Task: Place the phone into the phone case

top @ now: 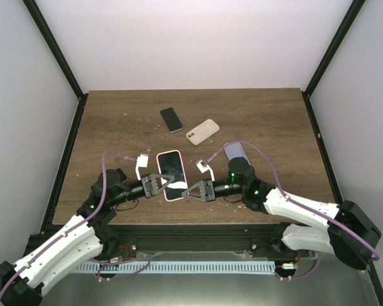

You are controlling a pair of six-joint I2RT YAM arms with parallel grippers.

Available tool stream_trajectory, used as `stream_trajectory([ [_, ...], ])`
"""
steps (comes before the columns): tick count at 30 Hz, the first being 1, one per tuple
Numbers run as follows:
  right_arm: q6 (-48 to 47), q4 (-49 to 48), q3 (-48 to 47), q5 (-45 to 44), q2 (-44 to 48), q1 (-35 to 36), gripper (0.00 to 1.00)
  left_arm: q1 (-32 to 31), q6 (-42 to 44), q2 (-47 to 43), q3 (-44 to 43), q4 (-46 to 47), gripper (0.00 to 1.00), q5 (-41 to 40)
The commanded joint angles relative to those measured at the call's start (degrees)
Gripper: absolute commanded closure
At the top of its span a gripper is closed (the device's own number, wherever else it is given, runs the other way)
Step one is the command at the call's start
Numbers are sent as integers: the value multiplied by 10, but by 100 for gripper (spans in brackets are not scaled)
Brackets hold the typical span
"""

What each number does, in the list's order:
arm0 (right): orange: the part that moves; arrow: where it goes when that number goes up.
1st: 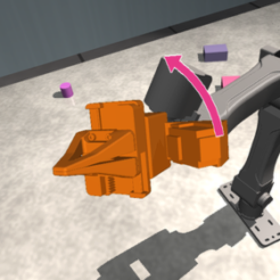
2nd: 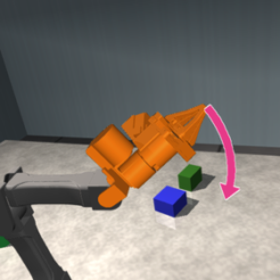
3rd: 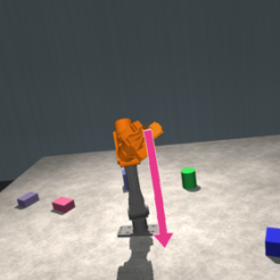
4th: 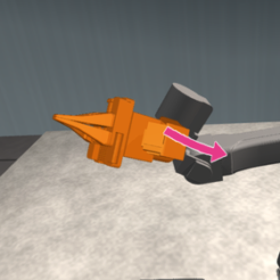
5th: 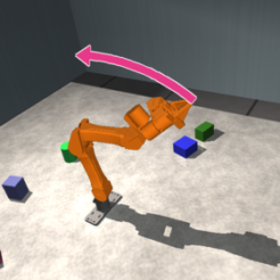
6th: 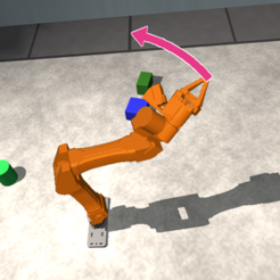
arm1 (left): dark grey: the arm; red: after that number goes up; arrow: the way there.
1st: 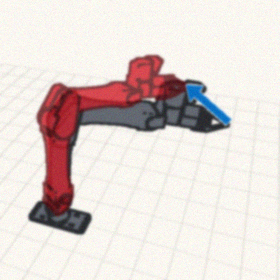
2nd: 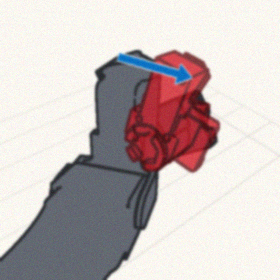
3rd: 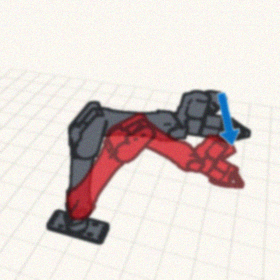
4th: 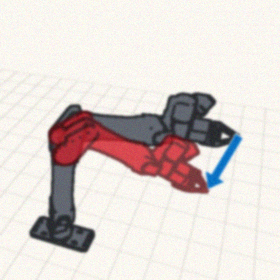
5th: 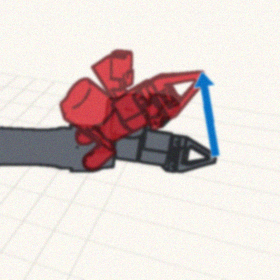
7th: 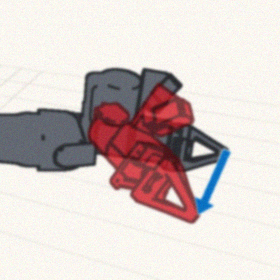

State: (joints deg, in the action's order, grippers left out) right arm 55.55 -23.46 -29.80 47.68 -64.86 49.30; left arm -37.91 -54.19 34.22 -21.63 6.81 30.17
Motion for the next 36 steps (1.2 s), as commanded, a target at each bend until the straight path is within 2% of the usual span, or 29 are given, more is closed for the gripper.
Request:
stream_trajectory([
  [1, -8, -2, -5, -17, 14, 6, 71, 3, 7, 15, -6, 17, 100, -16],
  [2, -9, 1, -4, -23, 23, 6, 61, 3, -3, 16, -5, 30, 100, -7],
  [4, -12, 4, -3, -36, 40, 5, 52, 3, -13, 17, -7, 39, 100, 11],
  [9, -28, 43, -32, -55, 46, 4, 50, 3, -48, -1, 9, 64, 100, 38],
  [14, -20, 18, -36, -38, 20, 4, 52, 2, -68, -15, 25, 81, 100, 44],
  [16, -15, 7, -34, -33, 12, 4, 57, 2, -72, -16, 29, 86, 100, 46],
  [20, -14, -5, -32, -26, 1, 4, 85, 2, -68, -17, 31, 86, 100, 51],
  [23, -16, -2, -34, -27, -1, 4, 98, 2, -67, -17, 29, 76, 100, 52],
  [28, -22, 4, -38, -36, -1, 4, 99, 2, -59, -14, 29, 70, 100, 49],
  [29, -27, 5, -40, -39, -1, 4, 99, 2, -58, -14, 29, 68, 96, 46],
  [33, -55, 58, -57, -71, 12, 0, 99, 2, -35, -12, 9, 24, 56, 32],
  [36, -71, 107, -69, -89, 26, -14, 99, 2, -8, -10, -18, -29, 36, 20],
])
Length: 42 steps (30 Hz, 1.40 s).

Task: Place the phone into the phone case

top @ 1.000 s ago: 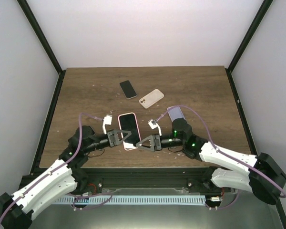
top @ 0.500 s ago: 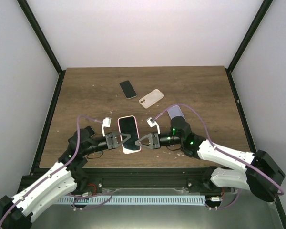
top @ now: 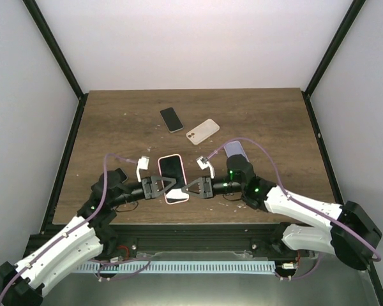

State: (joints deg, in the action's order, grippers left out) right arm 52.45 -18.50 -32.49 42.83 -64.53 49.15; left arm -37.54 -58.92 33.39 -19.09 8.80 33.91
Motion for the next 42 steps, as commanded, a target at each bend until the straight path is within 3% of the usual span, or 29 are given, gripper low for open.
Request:
stream_trajectory([
  [1, -52, 79, -48, -48, 30, -21, 99, -2, 51, -2, -55, -72, 28, -25],
  [4, -76, 127, -51, -71, 41, -48, 99, -2, 94, -5, -90, -153, 6, -60],
  [7, -93, 151, -51, -76, 21, -87, 99, -2, 133, -7, -122, -223, 0, -94],
  [14, -131, 140, -82, -60, -105, -129, 99, -2, 208, 12, -168, -343, 0, -163],
  [25, -99, 92, -139, -18, -315, -144, 99, -2, 224, -9, -144, -348, 0, -173],
  [37, -74, 53, -147, -29, -386, -154, 99, -2, 210, 2, -140, -346, 0, -176],
  [42, -75, 62, -144, -35, -398, -157, 92, -1, 197, -8, -134, -344, 0, -178],
])
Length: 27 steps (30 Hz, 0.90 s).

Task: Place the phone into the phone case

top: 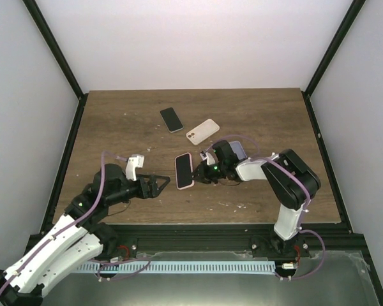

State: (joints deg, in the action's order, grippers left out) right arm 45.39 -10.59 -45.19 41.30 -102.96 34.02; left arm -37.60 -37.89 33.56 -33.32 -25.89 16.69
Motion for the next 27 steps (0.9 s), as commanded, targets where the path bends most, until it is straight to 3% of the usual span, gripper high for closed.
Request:
stream_trajectory([
  [1, -4, -14, -16, -22, -13, -7, 90, 0, -17, -13, 11, 4, 0, -8],
  [6, -13, 20, -17, -46, 3, -8, 75, -1, -37, -17, 18, 6, 0, -23],
  [10, -21, 54, -17, -70, 22, -7, 57, -1, -49, -4, 18, 13, 0, -27],
  [14, -28, 69, -8, -71, 53, -8, 50, -1, -55, 17, 12, 14, 0, -42],
  [19, -40, 90, 8, -77, 109, -7, 34, 0, -100, 33, 10, 17, 0, -106],
  [23, -57, 121, 19, -91, 161, -7, 1, 2, -144, 34, 10, 19, 0, -172],
  [27, -72, 151, 31, -112, 215, -7, 0, 25, -168, 60, -7, 10, 0, -206],
])
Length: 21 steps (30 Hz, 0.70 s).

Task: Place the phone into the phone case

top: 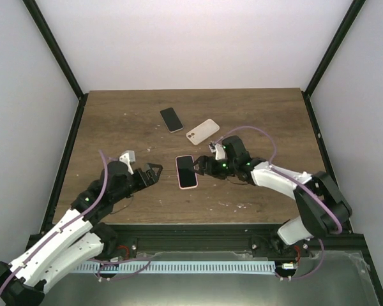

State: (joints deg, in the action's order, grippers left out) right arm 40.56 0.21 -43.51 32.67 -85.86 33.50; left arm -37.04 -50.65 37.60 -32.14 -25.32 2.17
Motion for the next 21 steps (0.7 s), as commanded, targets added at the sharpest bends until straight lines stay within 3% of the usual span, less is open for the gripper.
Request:
stream_trajectory([
  [1, -27, 48, 16, -29, 58, -2, 0, 31, -48, 31, -25, -4, 0, -64],
  [6, -34, 68, 29, -30, 119, -3, 0, 89, -134, 80, -41, -36, 1, -86],
  [11, -38, 78, 41, -32, 166, -3, 0, 161, -271, 100, -39, -62, 11, -94],
  [21, -43, 87, 57, -36, 200, -2, 0, 313, -444, 186, -81, -181, 13, -86],
])
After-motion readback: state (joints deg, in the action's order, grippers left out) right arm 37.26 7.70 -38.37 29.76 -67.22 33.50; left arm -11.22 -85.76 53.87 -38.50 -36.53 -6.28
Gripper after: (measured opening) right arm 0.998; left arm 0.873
